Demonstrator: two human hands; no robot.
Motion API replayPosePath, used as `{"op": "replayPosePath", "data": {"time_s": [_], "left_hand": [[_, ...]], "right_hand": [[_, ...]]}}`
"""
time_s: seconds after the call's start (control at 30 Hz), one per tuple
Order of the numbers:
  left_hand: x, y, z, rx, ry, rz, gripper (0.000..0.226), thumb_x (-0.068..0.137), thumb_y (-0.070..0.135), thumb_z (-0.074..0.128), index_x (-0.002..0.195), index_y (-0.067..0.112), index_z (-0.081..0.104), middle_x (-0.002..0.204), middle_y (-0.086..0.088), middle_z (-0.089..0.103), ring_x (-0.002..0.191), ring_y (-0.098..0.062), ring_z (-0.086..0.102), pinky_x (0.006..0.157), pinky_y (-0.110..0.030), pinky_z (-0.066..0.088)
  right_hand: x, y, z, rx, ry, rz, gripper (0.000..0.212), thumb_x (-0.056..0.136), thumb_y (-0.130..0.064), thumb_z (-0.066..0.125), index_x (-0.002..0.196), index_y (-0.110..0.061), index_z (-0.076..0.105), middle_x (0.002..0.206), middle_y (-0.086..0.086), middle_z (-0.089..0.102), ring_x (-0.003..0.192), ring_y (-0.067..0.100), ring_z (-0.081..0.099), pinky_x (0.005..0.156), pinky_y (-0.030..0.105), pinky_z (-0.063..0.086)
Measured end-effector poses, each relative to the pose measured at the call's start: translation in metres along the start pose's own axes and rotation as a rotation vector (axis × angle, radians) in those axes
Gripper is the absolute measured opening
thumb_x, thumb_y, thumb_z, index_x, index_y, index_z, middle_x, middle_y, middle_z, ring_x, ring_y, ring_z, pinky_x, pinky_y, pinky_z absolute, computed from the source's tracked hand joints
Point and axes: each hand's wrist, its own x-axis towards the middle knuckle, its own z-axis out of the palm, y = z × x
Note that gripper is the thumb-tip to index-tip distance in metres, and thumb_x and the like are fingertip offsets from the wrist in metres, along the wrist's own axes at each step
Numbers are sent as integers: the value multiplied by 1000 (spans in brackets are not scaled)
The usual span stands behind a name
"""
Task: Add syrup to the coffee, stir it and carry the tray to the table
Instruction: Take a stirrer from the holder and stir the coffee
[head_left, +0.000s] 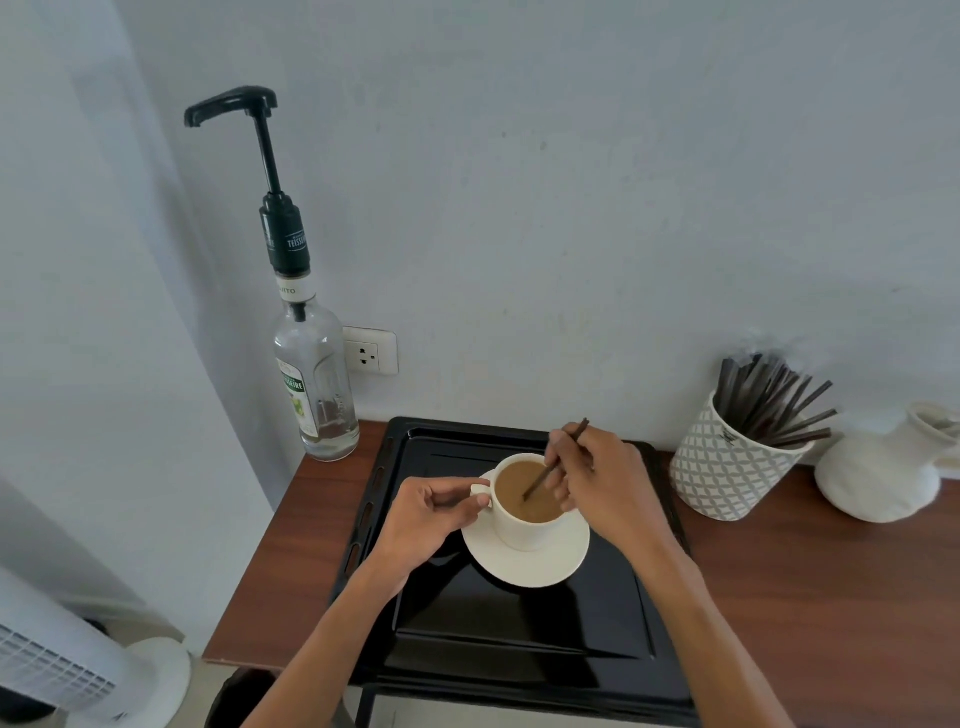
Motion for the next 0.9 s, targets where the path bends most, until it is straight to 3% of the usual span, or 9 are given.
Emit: {"op": "replayPosePath", "data": {"time_s": [0.13,0.27,0.4,0.5,0.7,0.8,0.9], "left_hand": [[-1,3,0,26,-2,-12,23,86,17,80,108,19,83,106,-1,83,105,-18,77,99,-41,59],[-2,7,0,36,9,-36,21,88,14,79,108,18,83,103,-1,83,104,-17,77,99,-41,59],[-3,9,2,28,17,-56,22,87,13,79,110,15,82,103,-2,83,104,-17,77,98,-40,60],[-4,11,2,32,12,-59,23,88,12,78,111,13,81,103,-3,83,104,-18,77,96,-37,61],[-6,18,1,42,-4,-86,23,88,14,79,111,14,81,104,-2,83,104,-15,77,92,-31,62],[-6,20,1,40,3,-98,23,87,14,80,110,12,81,104,-3,83,104,-16,77,92,-32,62],[-8,20,1,51,7,-109,24,87,15,80,111,12,81,104,-4,83,103,-16,77,93,-33,62]], "right_hand": [[7,-5,0,-157,88,-57,32,106,-28,50,80,-16,65,66,0,70,63,20,69,71,46,61],[2,6,-16,-199,128,10,37,106,-29,48,75,-15,62,63,-1,67,63,23,69,68,51,61],[-5,1,-5,-41,26,51,37,104,-29,50,74,-16,66,62,7,72,55,21,70,61,46,64],[-2,-10,7,3,32,4,33,105,-26,50,80,-14,68,66,6,74,60,22,71,67,44,64],[-4,-3,-11,-331,186,-37,35,106,-32,47,78,-18,62,66,-2,68,64,21,65,66,44,57],[-13,1,-14,-220,112,-11,36,105,-32,47,77,-18,64,66,0,70,65,22,68,69,50,59],[-21,-1,-8,-132,48,-64,32,105,-27,48,80,-22,66,68,-6,73,64,11,68,70,48,61]]}}
